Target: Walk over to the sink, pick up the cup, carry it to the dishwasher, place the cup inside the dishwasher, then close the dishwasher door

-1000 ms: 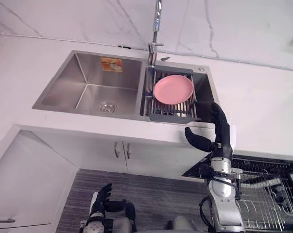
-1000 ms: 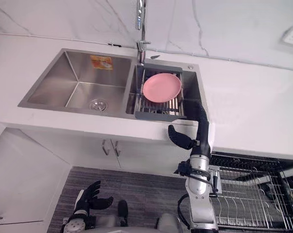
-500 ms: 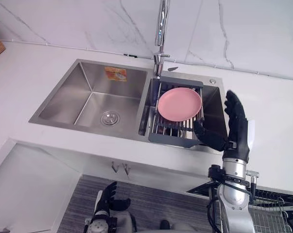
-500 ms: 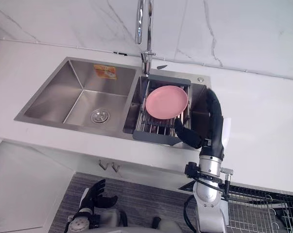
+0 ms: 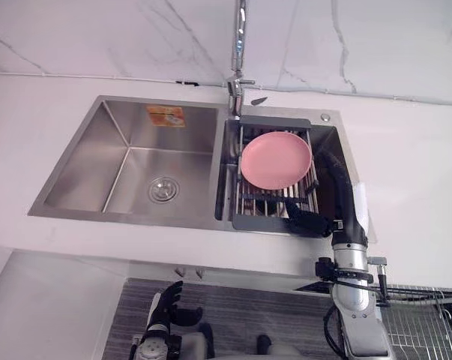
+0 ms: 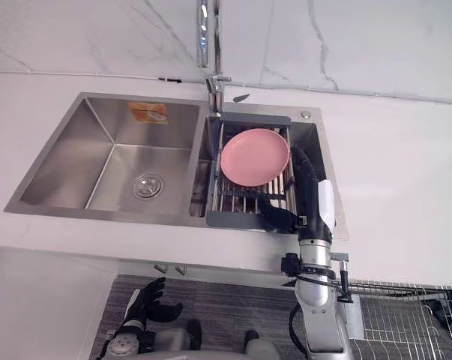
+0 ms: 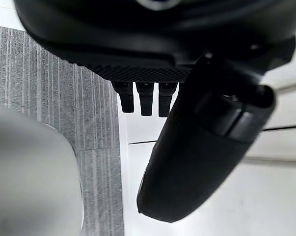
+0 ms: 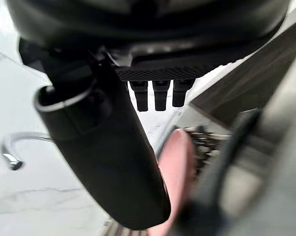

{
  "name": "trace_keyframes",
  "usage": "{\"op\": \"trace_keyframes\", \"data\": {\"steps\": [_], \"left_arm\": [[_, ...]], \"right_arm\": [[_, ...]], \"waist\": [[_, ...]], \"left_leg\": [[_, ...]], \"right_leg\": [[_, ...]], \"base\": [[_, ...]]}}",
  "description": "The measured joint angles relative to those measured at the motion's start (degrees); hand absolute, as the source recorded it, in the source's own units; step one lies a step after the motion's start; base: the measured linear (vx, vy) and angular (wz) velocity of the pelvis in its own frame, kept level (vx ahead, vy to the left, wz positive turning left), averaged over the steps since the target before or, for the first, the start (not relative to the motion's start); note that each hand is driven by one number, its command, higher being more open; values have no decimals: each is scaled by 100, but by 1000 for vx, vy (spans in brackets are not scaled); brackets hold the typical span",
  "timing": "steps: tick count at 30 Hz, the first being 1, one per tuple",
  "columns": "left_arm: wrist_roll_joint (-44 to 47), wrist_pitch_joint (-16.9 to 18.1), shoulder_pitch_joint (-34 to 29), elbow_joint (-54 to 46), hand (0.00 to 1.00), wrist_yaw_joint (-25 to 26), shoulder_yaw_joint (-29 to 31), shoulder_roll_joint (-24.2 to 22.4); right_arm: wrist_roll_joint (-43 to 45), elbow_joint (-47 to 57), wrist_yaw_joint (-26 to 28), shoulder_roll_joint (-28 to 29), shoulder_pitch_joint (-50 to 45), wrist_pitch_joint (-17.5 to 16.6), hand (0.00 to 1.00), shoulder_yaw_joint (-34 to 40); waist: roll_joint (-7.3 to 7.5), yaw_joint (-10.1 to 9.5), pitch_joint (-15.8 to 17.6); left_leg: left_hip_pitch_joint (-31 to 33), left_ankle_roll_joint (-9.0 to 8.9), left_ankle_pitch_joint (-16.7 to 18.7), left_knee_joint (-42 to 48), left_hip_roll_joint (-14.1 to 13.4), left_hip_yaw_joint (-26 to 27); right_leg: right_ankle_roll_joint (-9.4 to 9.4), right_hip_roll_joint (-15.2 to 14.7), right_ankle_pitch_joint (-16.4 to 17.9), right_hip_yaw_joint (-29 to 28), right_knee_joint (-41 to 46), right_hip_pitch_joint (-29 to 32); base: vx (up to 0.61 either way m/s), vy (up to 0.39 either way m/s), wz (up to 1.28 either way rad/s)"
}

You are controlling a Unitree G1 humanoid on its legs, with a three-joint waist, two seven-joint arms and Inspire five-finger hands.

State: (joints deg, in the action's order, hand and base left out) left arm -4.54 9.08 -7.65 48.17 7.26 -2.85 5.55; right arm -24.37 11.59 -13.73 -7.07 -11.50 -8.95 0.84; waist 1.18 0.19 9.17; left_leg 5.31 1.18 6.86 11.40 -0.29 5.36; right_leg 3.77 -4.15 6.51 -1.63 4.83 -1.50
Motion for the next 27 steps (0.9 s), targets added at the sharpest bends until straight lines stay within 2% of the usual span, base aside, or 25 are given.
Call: {"op": "trace_keyframes", "data": {"steps": [1,2,12,19,27], "left_arm": [[0,0,0,5,90,3,-1,0],[-5,0,-13,377,90,13,-101,14],[14,-2,-15,418,90,9,21,7],[469,-29,-13,552,90,-2,376,-36],[547,-43,-10,576,90,-11,548,-86]], "right_arm": [[-2,-29,0,0,0,10,90,0],[-178,-376,0,-24,74,52,90,90],[-176,-456,-5,12,75,113,90,87],[-175,-575,-149,182,125,384,90,104],[-173,-564,-186,199,259,414,90,112]], "waist": [[0,6,0],[-25,99,-418],[27,74,-449],[126,-91,-491],[149,-181,-480]], "left_leg": [[-25,-10,-28,-54,-5,1],[-416,-50,-996,-1595,37,-323],[-445,-48,-998,-1591,28,-303],[-586,-72,-982,-1596,21,-323],[-591,-64,-1007,-1634,23,-377]], "right_leg": [[-2,10,-3,-6,0,3],[-17,96,-394,-192,-327,251],[-9,99,-402,-205,-321,228],[-2,70,-401,-157,-299,75],[49,69,-367,-75,-300,65]], "base": [[5,-35,-1],[0,0,0],[0,0,0],[-10,-3,2],[-19,-9,3]]}}
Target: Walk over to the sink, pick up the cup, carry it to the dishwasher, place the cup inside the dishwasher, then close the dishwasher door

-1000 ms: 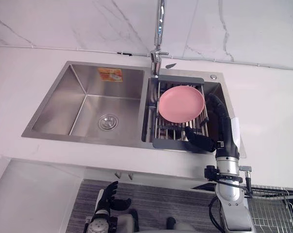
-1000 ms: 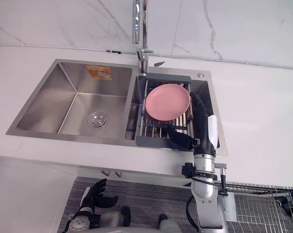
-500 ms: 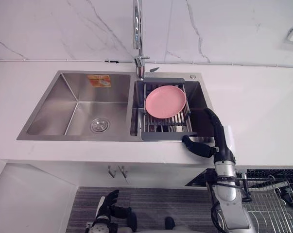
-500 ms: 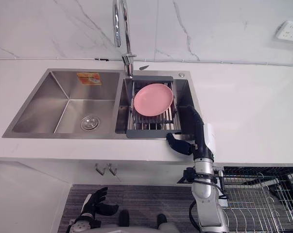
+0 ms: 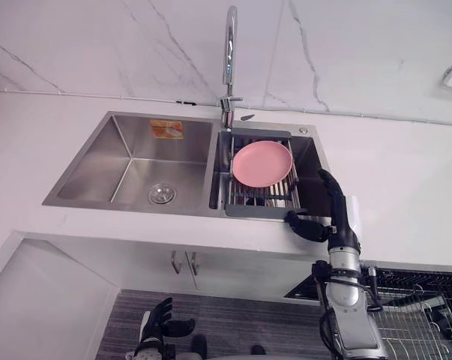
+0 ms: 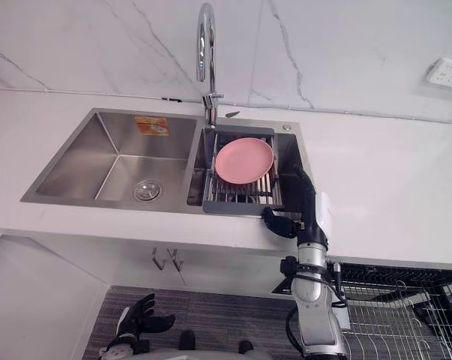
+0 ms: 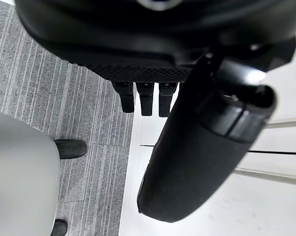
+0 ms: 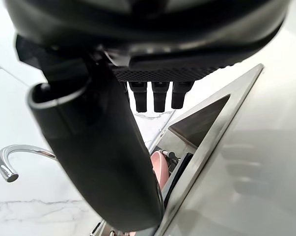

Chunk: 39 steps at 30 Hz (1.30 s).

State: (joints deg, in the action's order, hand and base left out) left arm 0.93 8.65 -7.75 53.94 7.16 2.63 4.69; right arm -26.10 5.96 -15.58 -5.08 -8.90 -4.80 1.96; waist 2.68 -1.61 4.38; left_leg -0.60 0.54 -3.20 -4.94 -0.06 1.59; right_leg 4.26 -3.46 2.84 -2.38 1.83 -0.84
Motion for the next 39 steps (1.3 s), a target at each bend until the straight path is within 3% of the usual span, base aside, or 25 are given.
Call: {"op": "trace_keyframes", "data": {"steps": [20,27,34,39], "left_arm": [[14,28,25,-177,90,-99,147,-3],[17,65,72,-256,90,-102,136,7],[19,75,89,-423,90,-106,113,6],[19,150,104,-478,90,-102,71,11]], "right_arm": [[-130,-443,9,-957,1293,2,90,-34],[-794,-1264,68,-1556,1956,52,90,-423],[-1283,-1845,158,-1776,2469,139,90,-767],[-1857,-2181,135,-1783,2865,418,90,-779]], "waist": [[100,-107,241],[127,-175,379],[129,-224,578],[119,-238,671]], "left_leg": [[19,40,33,0,117,-100],[171,74,12,2,159,-201],[219,102,-1,80,167,-264],[367,85,136,347,166,-266]], "right_leg": [[67,-126,47,104,26,-28],[76,-161,53,210,40,88],[78,-171,52,255,129,116],[78,-171,51,258,155,151]], "base": [[11,-2,2],[-2,-7,6],[11,-5,6],[0,0,0]]}}
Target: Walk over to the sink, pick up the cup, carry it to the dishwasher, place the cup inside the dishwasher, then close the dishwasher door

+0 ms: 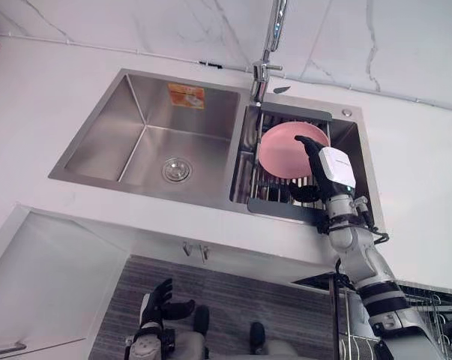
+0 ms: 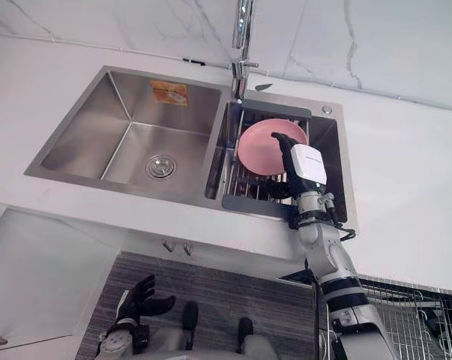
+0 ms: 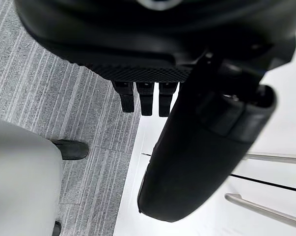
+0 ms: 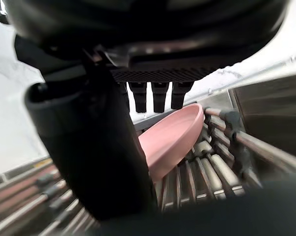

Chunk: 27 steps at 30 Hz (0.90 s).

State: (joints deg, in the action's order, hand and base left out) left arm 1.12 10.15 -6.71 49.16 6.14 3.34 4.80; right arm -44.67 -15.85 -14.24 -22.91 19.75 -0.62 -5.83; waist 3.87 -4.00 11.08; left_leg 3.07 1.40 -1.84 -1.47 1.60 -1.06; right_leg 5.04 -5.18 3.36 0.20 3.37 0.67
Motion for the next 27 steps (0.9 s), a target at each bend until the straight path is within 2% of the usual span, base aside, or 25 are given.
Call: {"op": "trace_keyframes", "data": {"steps": [4,21,27], "left_arm": [[2,3,55,1,90,3,-100,1],[4,26,111,-7,90,2,-166,-1],[73,48,163,-14,90,3,-170,6]], "right_arm": [[-177,-107,-47,-38,232,157,90,2],[-286,-387,-95,-350,525,258,90,95],[-284,-598,-95,-449,873,285,90,40]], "waist": [[-42,0,105],[-82,3,220],[-88,14,375]], "left_leg": [[44,-13,19,74,-8,-3],[231,41,5,175,52,-61],[326,35,-22,209,77,-61]], "right_leg": [[0,6,0,3,60,35],[0,-49,0,93,70,145],[0,-73,0,102,76,224]], "base": [[-8,-4,0],[-19,-7,2],[-54,-2,0]]}}
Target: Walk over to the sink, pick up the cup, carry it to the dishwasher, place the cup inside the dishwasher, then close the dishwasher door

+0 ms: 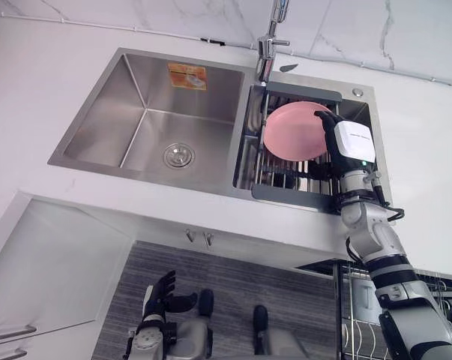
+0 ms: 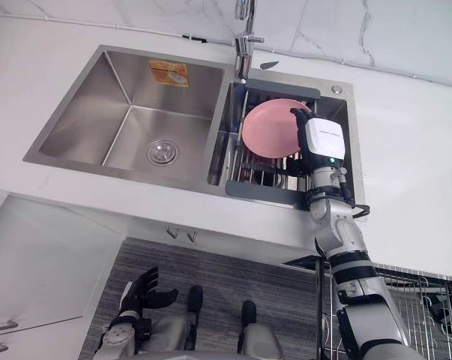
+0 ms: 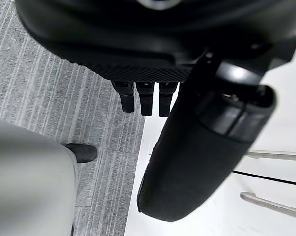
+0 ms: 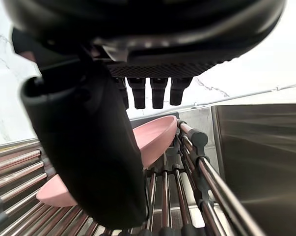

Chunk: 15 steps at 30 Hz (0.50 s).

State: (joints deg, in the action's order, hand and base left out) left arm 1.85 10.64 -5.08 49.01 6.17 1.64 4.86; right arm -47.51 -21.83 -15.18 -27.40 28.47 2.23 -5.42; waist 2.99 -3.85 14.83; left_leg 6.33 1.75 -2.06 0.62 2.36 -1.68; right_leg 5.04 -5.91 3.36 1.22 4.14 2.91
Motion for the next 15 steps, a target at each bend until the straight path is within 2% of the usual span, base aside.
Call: {"op": "trace_keyframes", "data": {"steps": [8,9,15], "left_arm": [[96,48,1,-59,90,3,0,17],[107,47,2,-97,90,3,1,25],[153,52,59,-94,90,10,3,59]], "right_arm": [[5,-208,0,-126,265,8,90,-127],[6,-207,0,-172,294,9,30,-161],[5,-221,0,-228,430,13,30,-210]], "waist": [[11,2,101],[17,2,130],[31,5,243]], "left_leg": [[107,5,-47,39,-5,-38],[126,5,-48,53,-8,-46],[118,14,-155,-65,-46,-90]], "right_leg": [[27,7,12,56,7,77],[26,9,9,72,7,83],[-10,47,-44,129,-11,100]], "base": [[-26,-6,3],[0,0,0],[-14,-13,3]]}}
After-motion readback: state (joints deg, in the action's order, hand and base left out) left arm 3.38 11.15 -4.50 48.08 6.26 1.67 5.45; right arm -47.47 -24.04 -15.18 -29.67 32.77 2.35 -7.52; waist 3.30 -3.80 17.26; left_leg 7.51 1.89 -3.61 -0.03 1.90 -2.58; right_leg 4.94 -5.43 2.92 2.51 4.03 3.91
